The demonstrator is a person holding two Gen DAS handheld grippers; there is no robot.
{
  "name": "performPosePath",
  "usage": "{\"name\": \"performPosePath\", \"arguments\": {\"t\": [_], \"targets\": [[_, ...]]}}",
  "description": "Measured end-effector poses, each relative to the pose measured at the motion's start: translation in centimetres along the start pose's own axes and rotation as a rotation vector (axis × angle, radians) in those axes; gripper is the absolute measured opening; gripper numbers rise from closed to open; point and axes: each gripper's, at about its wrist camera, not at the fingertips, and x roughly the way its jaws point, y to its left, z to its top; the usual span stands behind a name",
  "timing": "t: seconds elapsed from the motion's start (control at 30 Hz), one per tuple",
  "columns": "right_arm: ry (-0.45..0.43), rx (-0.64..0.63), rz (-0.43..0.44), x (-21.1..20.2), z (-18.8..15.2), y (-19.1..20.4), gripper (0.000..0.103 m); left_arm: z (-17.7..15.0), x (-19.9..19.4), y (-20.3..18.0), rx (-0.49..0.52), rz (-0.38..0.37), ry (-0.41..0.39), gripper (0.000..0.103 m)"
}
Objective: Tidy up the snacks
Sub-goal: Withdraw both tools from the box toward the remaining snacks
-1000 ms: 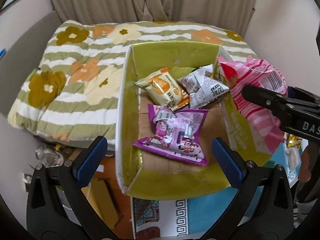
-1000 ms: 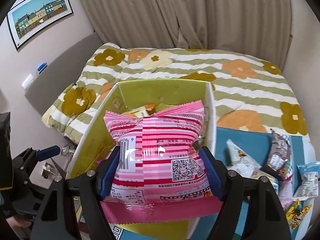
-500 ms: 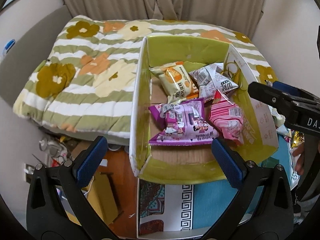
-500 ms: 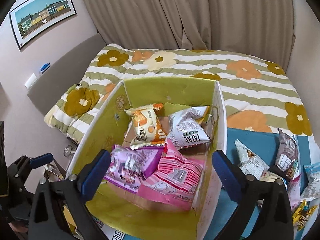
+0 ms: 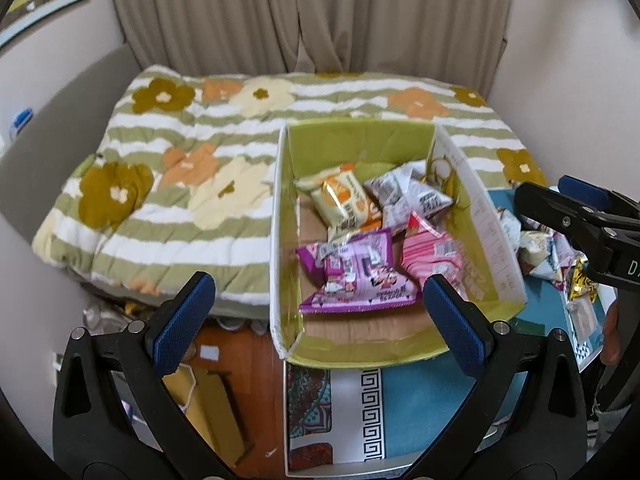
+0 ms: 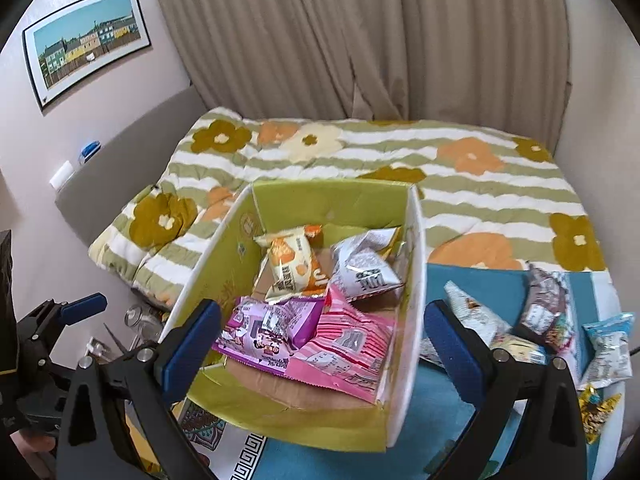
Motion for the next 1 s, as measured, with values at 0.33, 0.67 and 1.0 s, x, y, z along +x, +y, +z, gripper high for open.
{"name": "performPosePath", "arguments": {"t": [0.33, 0.67, 1.0], "targets": [[-0.141, 0.028, -0.157, -7.5, -0.7, -1.3, 0.101, 0.3, -5.0, -2.0, 0.027, -0.042, -0.143, 0.103], [-0.204, 0.094, -0.238, -13.1, -4.5, -6.1, 0.101, -1.3, -7.1, -8.4, 0.056, -0.101, -0.175, 0.103], [-0.199, 0.099, -0.242, -17.7, -8.5, -13.9, 0.101, -3.4, -7.1, -18.3, 0.027, -0.125, -0.157, 0.103]]}}
